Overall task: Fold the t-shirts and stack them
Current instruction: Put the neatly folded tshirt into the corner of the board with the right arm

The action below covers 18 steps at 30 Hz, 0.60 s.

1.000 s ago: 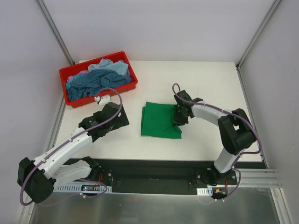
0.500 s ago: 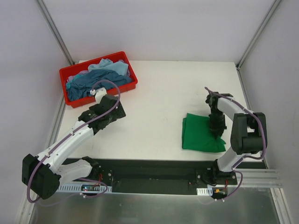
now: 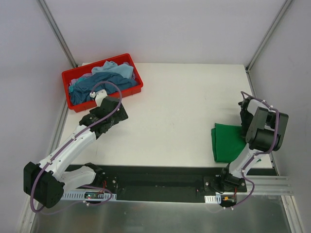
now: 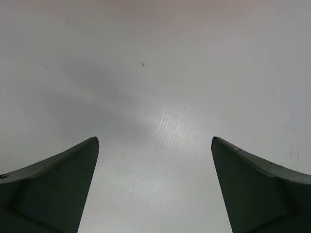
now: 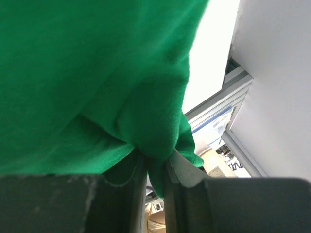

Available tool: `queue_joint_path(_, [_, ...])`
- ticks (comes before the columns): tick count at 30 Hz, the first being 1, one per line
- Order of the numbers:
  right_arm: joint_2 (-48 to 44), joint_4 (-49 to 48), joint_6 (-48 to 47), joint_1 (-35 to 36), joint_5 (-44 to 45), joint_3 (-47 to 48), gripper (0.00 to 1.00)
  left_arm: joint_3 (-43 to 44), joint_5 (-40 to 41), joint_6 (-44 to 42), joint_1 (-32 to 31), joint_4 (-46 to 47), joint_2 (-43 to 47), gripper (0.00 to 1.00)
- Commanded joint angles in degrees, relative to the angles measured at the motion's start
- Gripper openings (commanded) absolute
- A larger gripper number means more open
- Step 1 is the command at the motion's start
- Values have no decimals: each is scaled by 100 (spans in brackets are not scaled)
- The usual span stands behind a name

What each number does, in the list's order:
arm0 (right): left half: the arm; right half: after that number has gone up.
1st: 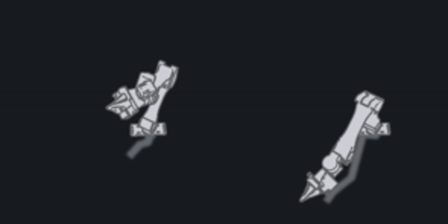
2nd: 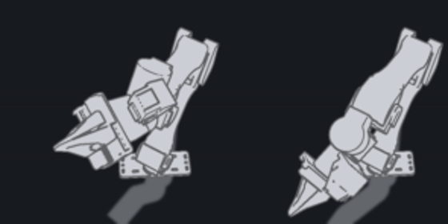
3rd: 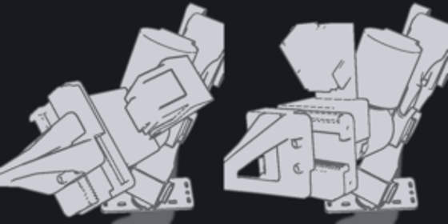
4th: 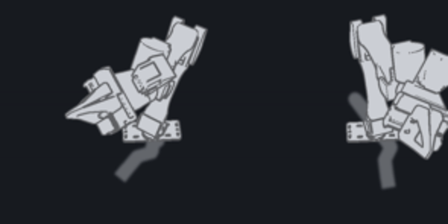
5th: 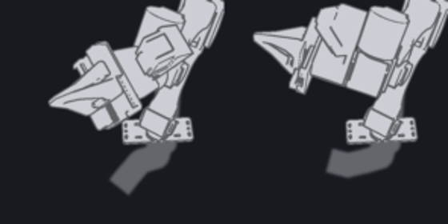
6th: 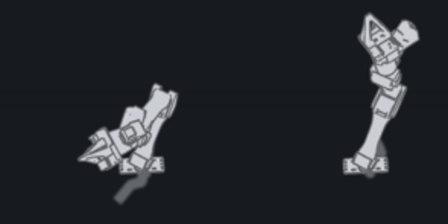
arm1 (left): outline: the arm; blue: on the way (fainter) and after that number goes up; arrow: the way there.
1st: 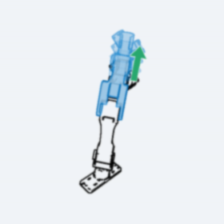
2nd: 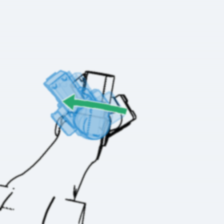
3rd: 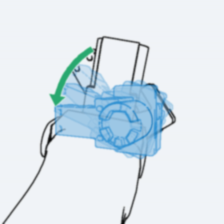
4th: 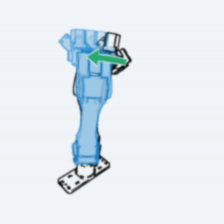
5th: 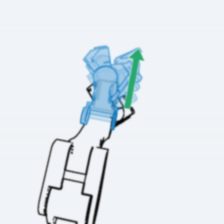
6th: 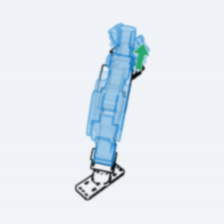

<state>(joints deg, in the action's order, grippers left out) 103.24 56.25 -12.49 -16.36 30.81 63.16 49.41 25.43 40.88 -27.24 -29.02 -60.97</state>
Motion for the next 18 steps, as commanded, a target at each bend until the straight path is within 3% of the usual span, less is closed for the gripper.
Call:
queue_joint_path(1, [100, -26, -219, -297, 530, 294, 21, 166, -29, -89, 88, 36, 111, 99])
queue_joint_path(7, [179, -238, -219, -491, 672, 399, 26, 192, -3, -72, 97, 36, 173, 99])
queue_joint_path(10, [179, -123, -122, -491, 856, 426, 61, 183, -29, -54, 97, 36, 208, 99])
queue_joint_path(13, [83, -97, 88, -500, 1093, 504, 82, 201, -64, 25, 105, 28, 235, 99])
queue_joint_path(16, [-215, 26, 255, -500, 1121, 680, 93, 271, -354, 34, 105, 28, 217, 99])
queue_joint_path(18, [-610, 53, 352, -491, 981, 794, 94, 289, -460, 43, 105, 36, 217, 99])
